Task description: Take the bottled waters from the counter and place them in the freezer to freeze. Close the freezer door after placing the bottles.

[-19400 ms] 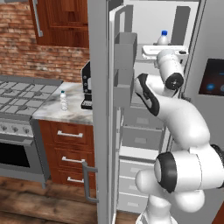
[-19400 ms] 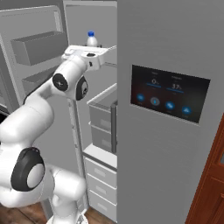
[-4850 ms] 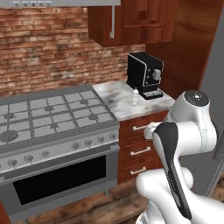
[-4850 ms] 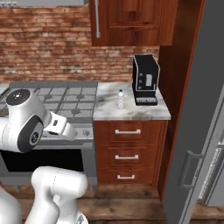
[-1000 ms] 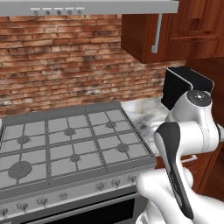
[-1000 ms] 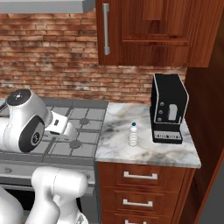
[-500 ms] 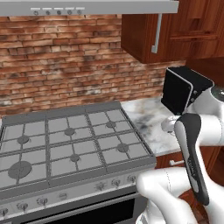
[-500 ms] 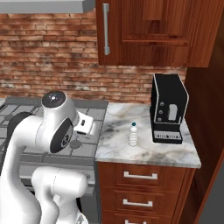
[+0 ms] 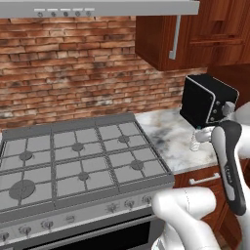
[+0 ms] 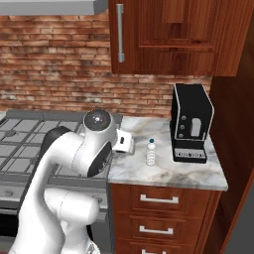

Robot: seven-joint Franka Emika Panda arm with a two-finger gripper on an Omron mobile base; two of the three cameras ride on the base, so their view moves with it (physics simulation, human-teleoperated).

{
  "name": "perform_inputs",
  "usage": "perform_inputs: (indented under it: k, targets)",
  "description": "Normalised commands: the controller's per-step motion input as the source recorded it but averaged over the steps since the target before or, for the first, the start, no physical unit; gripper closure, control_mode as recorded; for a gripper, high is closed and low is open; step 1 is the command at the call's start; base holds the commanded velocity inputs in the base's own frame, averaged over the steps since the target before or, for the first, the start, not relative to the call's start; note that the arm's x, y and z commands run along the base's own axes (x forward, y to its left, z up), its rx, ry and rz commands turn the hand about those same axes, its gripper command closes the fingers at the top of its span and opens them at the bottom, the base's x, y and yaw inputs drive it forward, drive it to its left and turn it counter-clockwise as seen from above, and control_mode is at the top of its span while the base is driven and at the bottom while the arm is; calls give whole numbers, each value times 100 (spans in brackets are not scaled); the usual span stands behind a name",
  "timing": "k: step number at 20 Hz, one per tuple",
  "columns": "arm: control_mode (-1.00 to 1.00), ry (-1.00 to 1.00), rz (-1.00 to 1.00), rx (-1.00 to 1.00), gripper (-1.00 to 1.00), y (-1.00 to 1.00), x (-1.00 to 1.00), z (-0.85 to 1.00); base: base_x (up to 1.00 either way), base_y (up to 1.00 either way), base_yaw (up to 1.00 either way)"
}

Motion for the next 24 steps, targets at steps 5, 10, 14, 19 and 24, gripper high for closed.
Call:
perform_inputs:
  k: [5, 10, 14, 19, 24]
  targets:
    - [-100, -21, 8, 0, -100, -45, 14, -32, 0, 0, 0]
    - [-100, -25, 13, 0, -100, -53, 11, -49, 0, 0, 0]
    - [-100, -35, 16, 0, -100, -48, 2, -38, 0, 0, 0]
    - [-100, -53, 15, 0, -100, -27, 1, -6, 0, 0, 0]
    - [-100, -11, 5, 0, -100, -30, 28, -23, 0, 0, 0]
